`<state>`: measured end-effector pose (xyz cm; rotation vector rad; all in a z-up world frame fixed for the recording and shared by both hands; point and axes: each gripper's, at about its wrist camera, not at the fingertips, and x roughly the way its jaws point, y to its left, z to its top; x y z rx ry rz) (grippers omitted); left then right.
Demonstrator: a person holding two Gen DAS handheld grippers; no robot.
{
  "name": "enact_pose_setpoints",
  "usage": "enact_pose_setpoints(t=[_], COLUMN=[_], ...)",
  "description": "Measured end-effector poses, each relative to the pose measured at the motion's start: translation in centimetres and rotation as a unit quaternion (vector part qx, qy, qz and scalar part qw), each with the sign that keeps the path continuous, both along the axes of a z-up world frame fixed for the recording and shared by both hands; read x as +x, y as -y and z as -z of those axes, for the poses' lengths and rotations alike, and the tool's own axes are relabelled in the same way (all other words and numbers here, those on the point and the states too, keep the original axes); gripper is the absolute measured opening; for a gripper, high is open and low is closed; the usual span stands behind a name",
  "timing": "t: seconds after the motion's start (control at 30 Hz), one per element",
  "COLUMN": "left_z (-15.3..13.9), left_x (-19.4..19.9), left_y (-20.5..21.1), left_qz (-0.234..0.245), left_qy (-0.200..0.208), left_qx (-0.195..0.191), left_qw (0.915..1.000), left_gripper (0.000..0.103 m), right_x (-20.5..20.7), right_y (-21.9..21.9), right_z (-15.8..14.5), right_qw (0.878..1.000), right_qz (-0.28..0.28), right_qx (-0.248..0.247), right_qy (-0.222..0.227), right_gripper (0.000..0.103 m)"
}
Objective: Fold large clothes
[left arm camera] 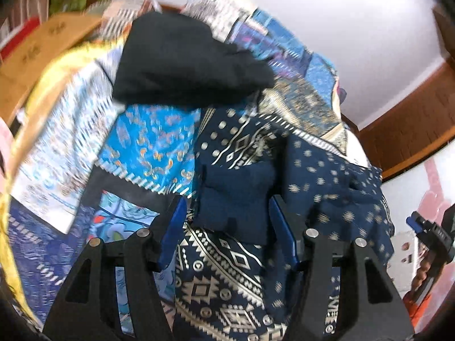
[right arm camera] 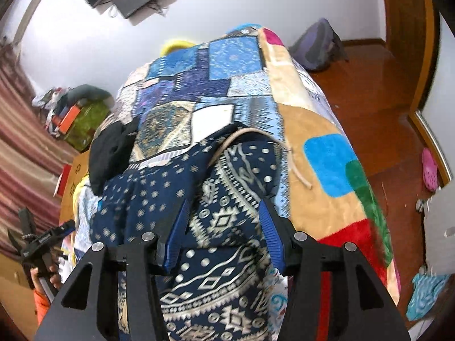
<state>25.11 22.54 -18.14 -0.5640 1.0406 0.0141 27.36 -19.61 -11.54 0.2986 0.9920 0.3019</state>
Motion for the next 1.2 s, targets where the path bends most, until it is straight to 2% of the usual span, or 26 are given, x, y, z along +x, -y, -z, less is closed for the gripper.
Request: enact_pose_setpoints(t=[0.23, 0.3, 0.53, 0.63, 0.73, 0.77, 0.8, 0.83, 0.87, 0.9, 0.93, 0.97, 1.07, 1.2], left_z=[6.0, 7.3, 9.0, 9.3, 8.8, 8.5, 8.0, 7.7, 7.0, 6.6, 6.1, 5.6, 3.8, -0.3], left_x=[2.8, 3.3, 5.0, 5.9, 6.7, 6.7, 6.8, 6.9, 6.8, 6.8, 6.6, 6.5, 5.8, 4.4], left_y=[-0.5, -0.7, -1.6, -1.8, -1.5, -1.2, -0.9, -0.6, -0.1, 0.6, 1.1, 1.6, 1.9, 1.5], left_qz=[-0.007, -0.010, -0.016, -0.023, -0.021, -0.014, -0.005, -0.002, 0.005, 0.012, 0.019, 0.023, 0.024, 0.016], left_qy=[-0.059, -0.065, -0.049, -0.044, -0.034, -0.026, -0.019, -0.017, -0.013, -0.011, -0.010, -0.008, 0.005, 0.044], left_qx=[-0.026, -0.049, -0.109, -0.136, -0.140, -0.141, -0.141, -0.135, -0.109, -0.090, -0.074, -0.062, -0.046, -0.043], left_qw=[0.9979, 0.9966, 0.9928, 0.9895, 0.9893, 0.9895, 0.9898, 0.9908, 0.9939, 0.9958, 0.9970, 0.9978, 0.9987, 0.9980], left_gripper=[0.059, 0.059, 0.061, 0.067, 0.066, 0.061, 0.046, 0.043, 0.037, 0.033, 0.026, 0.019, 0.012, 0.010], right_x=[3.3, 4.0, 6.0, 6.5, 6.6, 6.5, 6.6, 6.4, 6.2, 6.3, 5.9, 5.7, 5.1, 4.4], right_y=[1.8, 2.1, 2.0, 1.6, 1.4, 1.3, 1.1, 0.9, 0.6, 0.5, 0.4, 0.4, -0.2, -1.3], right_z=[3.9, 5.0, 8.4, 9.1, 8.9, 8.6, 8.4, 8.0, 7.5, 7.4, 6.9, 6.5, 4.7, 1.8], right_qw=[0.998, 0.996, 0.985, 0.982, 0.982, 0.983, 0.984, 0.986, 0.987, 0.988, 0.988, 0.988, 0.989, 0.990], right_qz=[0.023, 0.027, 0.016, 0.016, 0.022, 0.022, 0.020, 0.017, 0.012, 0.009, 0.004, -0.001, -0.008, -0.023], right_qx=[0.029, 0.043, 0.109, 0.126, 0.128, 0.123, 0.117, 0.110, 0.105, 0.106, 0.113, 0.117, 0.120, 0.124], right_qy=[-0.059, -0.077, -0.135, -0.138, -0.136, -0.135, -0.131, -0.124, -0.119, -0.114, -0.109, -0.105, -0.081, -0.057], right_gripper=[0.047, 0.047, 0.047, 0.050, 0.050, 0.049, 0.044, 0.037, 0.032, 0.021, 0.016, 0.015, 0.013, 0.012])
